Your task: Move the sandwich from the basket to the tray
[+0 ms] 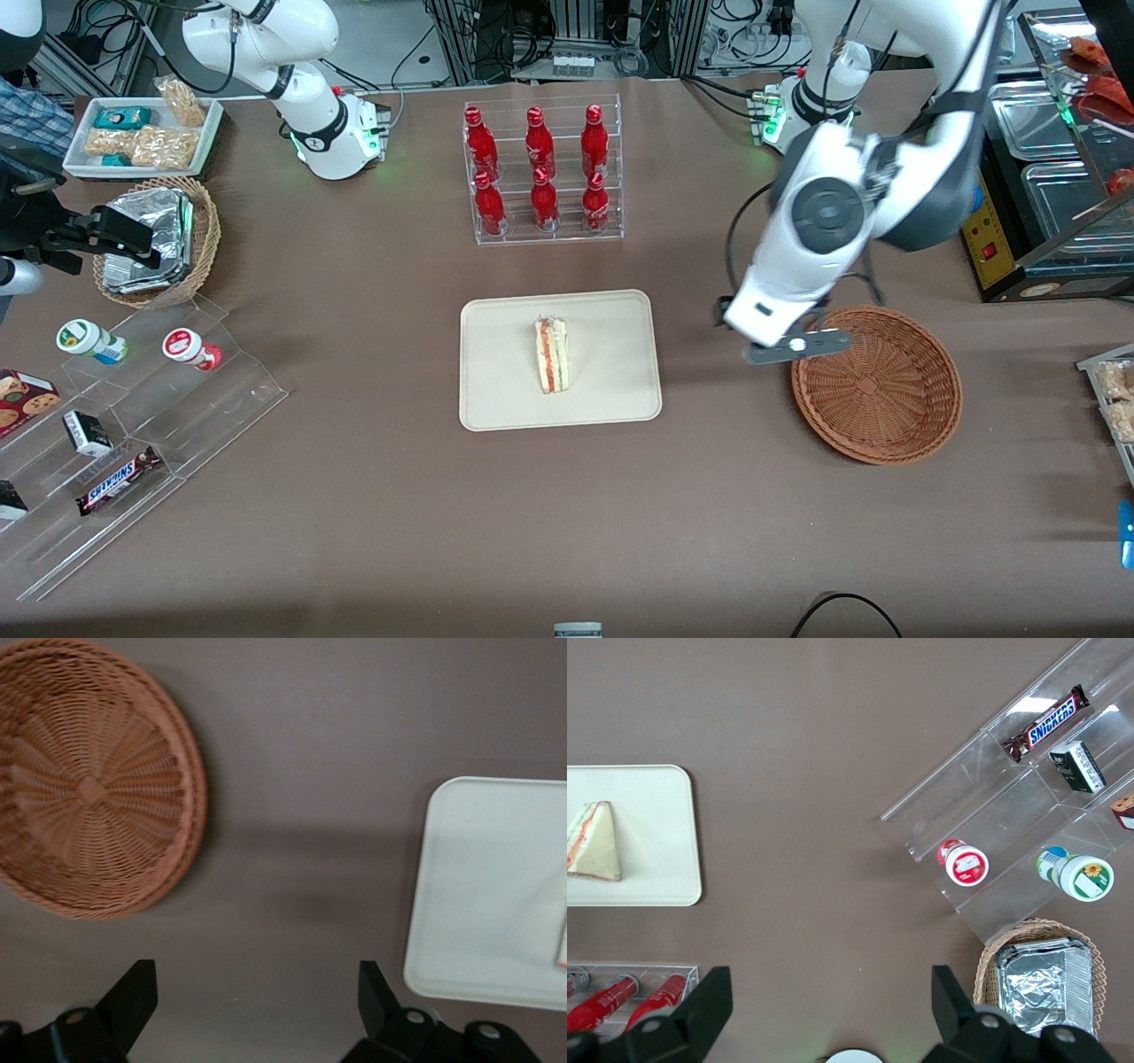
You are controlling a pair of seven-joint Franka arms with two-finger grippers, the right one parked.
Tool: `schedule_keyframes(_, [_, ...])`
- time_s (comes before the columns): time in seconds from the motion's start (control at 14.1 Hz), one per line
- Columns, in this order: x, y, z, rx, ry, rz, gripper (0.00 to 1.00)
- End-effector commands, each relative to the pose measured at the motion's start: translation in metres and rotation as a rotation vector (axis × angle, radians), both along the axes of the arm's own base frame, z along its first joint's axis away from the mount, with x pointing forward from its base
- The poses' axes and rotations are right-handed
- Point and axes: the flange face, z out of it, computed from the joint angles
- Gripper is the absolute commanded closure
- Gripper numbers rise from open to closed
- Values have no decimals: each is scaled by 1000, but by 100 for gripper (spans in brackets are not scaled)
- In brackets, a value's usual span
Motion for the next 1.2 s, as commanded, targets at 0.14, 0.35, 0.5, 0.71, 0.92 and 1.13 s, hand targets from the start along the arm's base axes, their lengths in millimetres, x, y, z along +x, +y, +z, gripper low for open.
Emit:
schedule_keyframes(0.14, [-5,70,40,-34,30,-35,0])
schedule_keyframes(0.35, [-5,102,71,-55,24,-72,0])
schedule_keyframes(0.5, [-6,116,90,-65,-1,-108,0])
schedule_keyframes(0.71, [-12,140,122,-73,13,-175,0])
schedule_keyframes(0.92, [-15,158,139,-78,4,-240,0])
schedule_keyframes(1.13, [-13,187,151,-80,-16,-240,0])
